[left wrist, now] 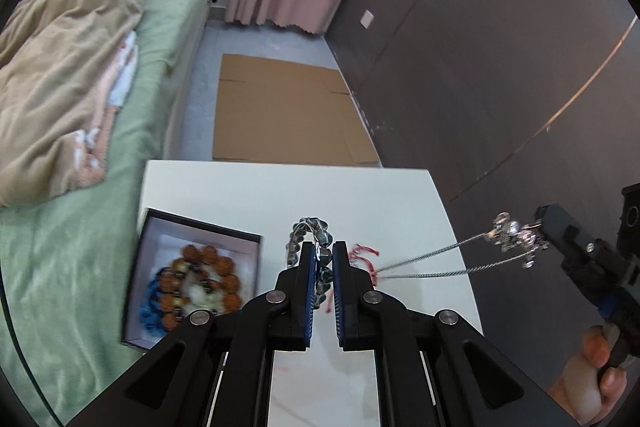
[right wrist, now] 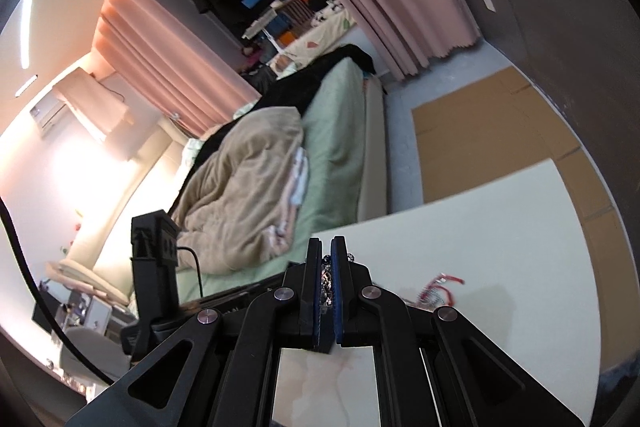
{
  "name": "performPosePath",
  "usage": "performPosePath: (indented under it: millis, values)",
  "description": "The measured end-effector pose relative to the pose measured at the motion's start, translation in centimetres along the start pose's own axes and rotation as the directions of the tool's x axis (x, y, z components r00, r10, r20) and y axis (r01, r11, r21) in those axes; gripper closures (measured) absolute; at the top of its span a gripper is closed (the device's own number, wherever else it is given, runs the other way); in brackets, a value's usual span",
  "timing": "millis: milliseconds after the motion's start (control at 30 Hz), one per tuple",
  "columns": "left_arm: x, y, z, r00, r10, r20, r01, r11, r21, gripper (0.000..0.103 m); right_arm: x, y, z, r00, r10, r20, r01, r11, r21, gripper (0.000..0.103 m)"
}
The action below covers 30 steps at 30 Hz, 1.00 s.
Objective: Organize jewelry
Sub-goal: 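Lift the grey bead bracelet with left tool while right tool lifts the silver chain, then carry the grey bracelet over the black box with left tool while right tool carries the chain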
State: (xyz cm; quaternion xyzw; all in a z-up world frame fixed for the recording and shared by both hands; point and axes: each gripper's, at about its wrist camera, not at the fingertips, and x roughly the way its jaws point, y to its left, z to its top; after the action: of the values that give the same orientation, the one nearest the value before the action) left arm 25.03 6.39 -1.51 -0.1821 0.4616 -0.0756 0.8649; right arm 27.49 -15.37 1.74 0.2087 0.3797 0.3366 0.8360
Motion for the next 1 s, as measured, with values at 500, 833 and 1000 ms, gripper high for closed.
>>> performPosePath:
  millis: [500, 833, 1000]
  values:
    - [-1.5, 4.9, 0.3, 0.999, 0.032, 0.015, -0.031, 0.998, -0.056, 0.094, -0.7, 9.7, 3.7, 0.997, -0.020, 0.075, 0.030, 0.991, -0.131, 0.097]
    - [-4.9, 7.0, 0.7, 0.997, -0.027, 0.071, 0.033, 0.996, -0.086, 0.047, -1.7, 17.3, 5.8, 0.992, -0.011, 0.126, 0.040, 0.971, -0.235, 0.097]
    - [-6.5, 8.7, 0.7, 0.995, -0.012, 0.099, 0.023, 0.994, -0.105, 0.047, -1.5, 20.2, 6.4, 0.991, 0.002, 0.136, 0.037, 0.959, -0.280, 0.097]
